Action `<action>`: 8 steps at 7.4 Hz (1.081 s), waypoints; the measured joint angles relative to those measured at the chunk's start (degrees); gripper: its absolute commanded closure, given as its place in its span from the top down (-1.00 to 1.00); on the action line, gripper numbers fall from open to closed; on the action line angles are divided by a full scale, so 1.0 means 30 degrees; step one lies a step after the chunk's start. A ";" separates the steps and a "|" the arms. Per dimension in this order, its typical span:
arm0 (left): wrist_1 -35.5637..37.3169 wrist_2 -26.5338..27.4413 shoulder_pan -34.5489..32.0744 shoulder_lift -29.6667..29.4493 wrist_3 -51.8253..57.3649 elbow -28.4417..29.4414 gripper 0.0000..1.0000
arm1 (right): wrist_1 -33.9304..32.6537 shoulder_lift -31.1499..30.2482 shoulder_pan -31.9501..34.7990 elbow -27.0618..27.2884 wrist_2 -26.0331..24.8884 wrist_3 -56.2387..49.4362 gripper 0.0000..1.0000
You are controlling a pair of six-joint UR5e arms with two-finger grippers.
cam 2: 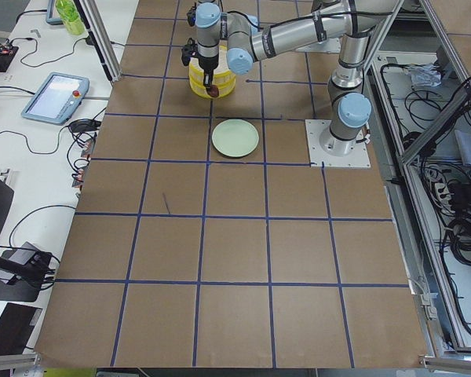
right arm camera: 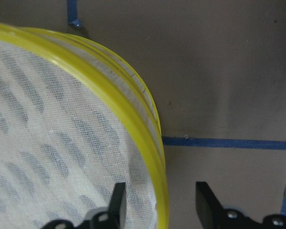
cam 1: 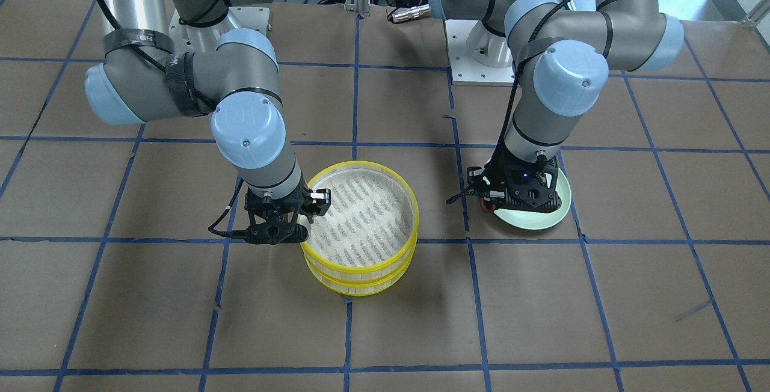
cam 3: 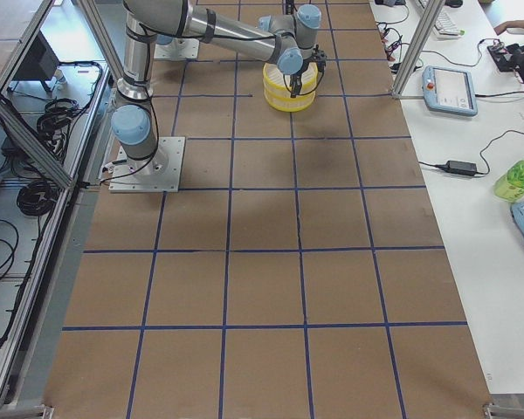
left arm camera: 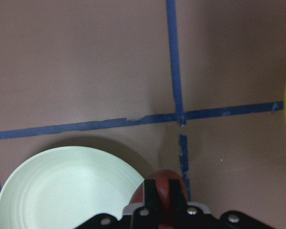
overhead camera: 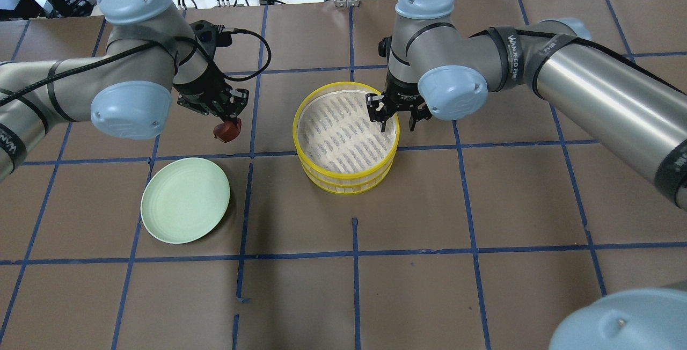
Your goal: Stack buns with steamer
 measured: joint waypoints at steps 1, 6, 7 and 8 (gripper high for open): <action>-0.0096 -0.0486 -0.0322 -0.0019 -0.0597 0.0514 -0.77 | 0.0927 -0.0492 -0.0512 -0.0637 -0.0012 -0.0116 1.00; 0.2222 -0.2644 -0.3520 -0.0980 -0.5384 0.1717 1.00 | 0.6772 -0.5823 -0.5733 -0.1812 0.0010 -0.1749 0.97; 0.3070 -0.2865 -0.4102 -0.1567 -0.6431 0.1731 1.00 | 0.7084 -0.6271 -0.5803 -0.1838 0.0018 -0.1692 0.97; 0.3479 -0.2961 -0.4384 -0.1975 -0.7163 0.1743 1.00 | 0.7282 -0.6586 -0.5748 -0.1851 -0.0001 -0.1687 0.97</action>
